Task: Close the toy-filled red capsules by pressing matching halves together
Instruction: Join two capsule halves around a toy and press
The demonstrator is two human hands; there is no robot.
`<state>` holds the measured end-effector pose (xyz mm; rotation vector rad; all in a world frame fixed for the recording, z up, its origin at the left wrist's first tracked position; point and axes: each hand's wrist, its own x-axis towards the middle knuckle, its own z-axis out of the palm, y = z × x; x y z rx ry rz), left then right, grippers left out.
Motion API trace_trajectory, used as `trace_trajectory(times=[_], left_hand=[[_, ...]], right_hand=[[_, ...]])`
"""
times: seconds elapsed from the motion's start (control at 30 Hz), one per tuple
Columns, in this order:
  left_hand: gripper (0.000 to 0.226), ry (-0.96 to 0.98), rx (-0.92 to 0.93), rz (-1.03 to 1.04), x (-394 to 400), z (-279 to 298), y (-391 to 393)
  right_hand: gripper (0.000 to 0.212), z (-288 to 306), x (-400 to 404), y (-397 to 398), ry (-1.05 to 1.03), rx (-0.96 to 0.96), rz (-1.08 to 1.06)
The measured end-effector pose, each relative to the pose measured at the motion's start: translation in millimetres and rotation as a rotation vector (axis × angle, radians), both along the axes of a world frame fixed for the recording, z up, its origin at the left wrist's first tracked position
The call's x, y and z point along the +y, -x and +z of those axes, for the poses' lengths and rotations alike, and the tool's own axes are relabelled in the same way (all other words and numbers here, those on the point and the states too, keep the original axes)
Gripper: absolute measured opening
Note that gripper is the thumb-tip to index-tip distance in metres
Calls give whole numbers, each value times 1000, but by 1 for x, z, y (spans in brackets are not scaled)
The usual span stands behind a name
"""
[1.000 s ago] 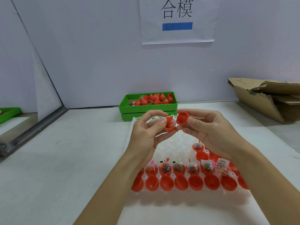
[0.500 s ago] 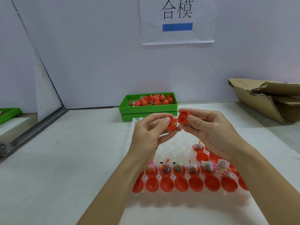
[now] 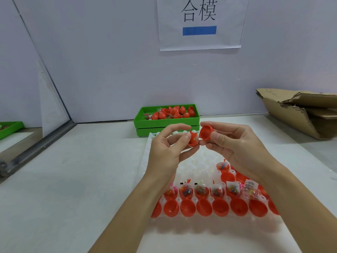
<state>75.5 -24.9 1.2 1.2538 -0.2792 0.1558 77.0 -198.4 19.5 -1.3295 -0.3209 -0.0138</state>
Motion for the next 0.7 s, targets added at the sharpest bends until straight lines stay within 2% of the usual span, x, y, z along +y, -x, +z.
trace_trajectory(times=[0.17, 0.5, 0.7], left_hand=[[23, -28, -17, -13, 1, 1, 0], [16, -60, -71, -28, 3, 2, 2], [34, -130, -90, 28, 2, 2, 2]], right_hand=[[28, 0, 0, 1, -15, -6, 16], [29, 2, -1, 1, -59, -27, 59], [36, 1, 1, 2, 27, -49, 27]])
